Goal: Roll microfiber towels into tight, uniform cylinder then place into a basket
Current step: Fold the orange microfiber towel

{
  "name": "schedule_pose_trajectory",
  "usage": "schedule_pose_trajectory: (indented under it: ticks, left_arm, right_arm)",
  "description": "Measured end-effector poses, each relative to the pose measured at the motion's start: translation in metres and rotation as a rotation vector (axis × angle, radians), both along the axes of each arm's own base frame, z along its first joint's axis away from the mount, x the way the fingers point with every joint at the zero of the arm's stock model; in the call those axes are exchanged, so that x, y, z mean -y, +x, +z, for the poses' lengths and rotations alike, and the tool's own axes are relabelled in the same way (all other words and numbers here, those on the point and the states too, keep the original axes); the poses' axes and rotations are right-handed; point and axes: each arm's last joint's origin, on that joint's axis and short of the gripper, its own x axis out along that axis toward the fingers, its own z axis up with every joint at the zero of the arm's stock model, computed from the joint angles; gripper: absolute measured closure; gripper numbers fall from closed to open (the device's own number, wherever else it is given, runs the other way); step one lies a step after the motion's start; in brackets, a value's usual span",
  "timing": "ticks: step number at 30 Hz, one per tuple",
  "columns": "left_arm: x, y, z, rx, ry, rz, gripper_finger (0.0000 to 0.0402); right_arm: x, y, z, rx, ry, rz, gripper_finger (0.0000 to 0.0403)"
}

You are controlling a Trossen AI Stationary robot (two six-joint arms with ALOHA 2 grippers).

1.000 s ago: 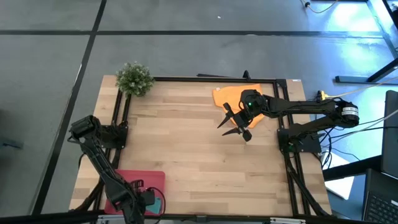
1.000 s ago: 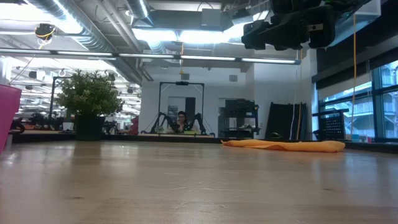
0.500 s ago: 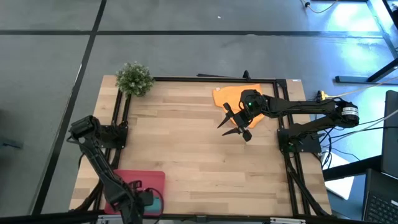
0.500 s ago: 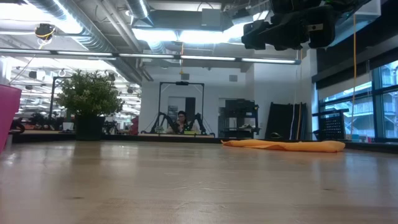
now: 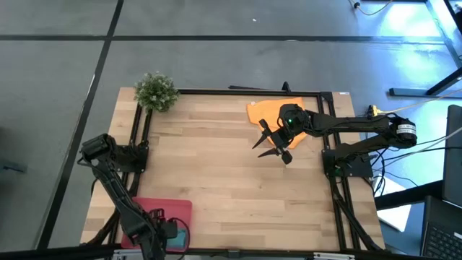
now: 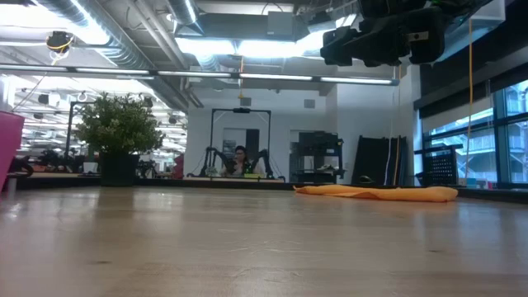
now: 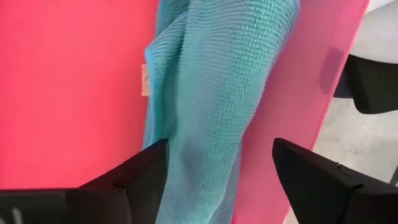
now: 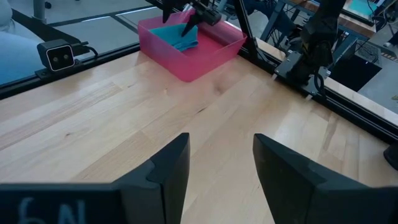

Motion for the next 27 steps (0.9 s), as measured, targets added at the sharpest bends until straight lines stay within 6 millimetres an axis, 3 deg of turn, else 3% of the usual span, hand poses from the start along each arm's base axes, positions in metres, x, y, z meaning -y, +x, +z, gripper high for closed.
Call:
schedule_pose_trajectory:
  ticks: [9, 13, 21, 27]
  left_arm:
    - [-0.024, -0.012, 0.033, -0.025, 0.034, 0.104, 0.0124]
    - [-0.034, -0.01, 0.044, 0.054, 0.056, 0.144, 0.0125]
    - [-0.068, 0.014, 0.049, 0.253, 0.333, 0.138, 0.0126]
    - [-0.117, 0.045, 0.049, 0.164, 0.525, 0.125, 0.0126]
  right_arm:
    - [0.0, 0.0, 0.0, 0.0, 0.0, 0.0, 0.0225]
    - [0.0, 0.0, 0.0, 0.0, 0.0, 0.0, 0.0225]
    - [0.0, 0.0, 0.0, 0.0, 0.0, 0.0, 0.0225]
    - [0.0, 0.0, 0.0, 0.0, 0.0, -0.001, 0.0225]
